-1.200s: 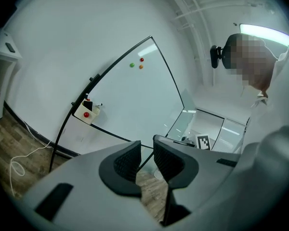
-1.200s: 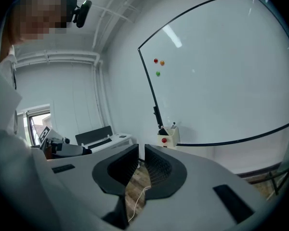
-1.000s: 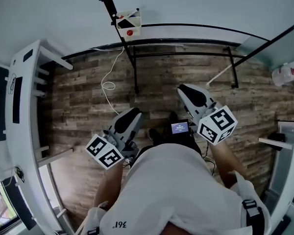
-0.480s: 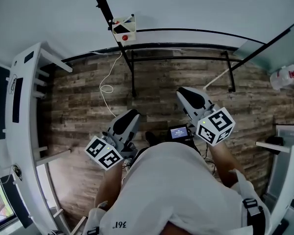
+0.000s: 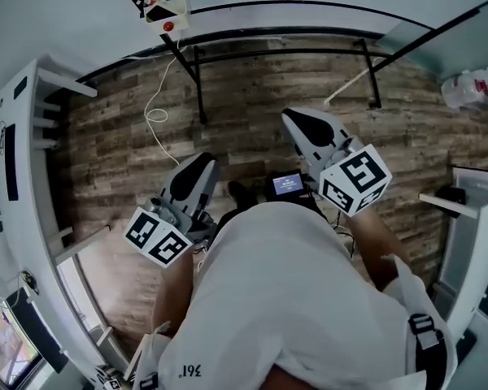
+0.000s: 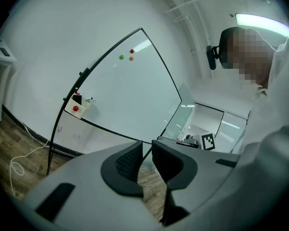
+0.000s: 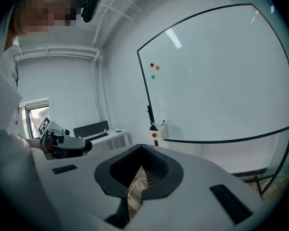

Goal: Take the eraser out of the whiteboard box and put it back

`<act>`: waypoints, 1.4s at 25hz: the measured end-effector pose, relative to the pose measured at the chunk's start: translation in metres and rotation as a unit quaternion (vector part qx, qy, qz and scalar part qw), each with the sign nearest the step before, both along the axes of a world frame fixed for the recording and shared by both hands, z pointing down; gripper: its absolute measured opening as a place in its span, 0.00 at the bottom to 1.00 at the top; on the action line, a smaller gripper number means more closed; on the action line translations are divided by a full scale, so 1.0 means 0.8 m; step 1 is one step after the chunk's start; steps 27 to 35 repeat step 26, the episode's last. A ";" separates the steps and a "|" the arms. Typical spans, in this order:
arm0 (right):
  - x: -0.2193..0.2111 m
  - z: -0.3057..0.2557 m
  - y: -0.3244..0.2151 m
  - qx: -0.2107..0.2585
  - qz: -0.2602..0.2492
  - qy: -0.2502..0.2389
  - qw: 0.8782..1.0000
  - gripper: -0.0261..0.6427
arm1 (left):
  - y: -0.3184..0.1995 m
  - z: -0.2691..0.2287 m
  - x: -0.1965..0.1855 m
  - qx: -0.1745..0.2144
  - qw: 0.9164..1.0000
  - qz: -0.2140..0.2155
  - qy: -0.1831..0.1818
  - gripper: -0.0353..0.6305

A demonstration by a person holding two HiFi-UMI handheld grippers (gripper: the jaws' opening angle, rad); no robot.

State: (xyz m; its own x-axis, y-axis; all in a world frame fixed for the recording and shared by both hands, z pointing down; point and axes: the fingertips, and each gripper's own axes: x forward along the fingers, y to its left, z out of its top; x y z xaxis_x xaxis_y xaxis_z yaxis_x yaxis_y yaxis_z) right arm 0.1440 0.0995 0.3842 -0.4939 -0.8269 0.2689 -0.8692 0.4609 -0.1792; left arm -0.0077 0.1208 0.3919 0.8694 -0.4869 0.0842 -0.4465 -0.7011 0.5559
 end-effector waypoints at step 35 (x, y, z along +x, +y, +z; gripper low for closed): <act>0.018 -0.010 -0.006 0.018 0.001 0.040 0.999 0.07 | -0.003 -0.001 0.035 -0.001 1.000 0.025 -0.004 0.15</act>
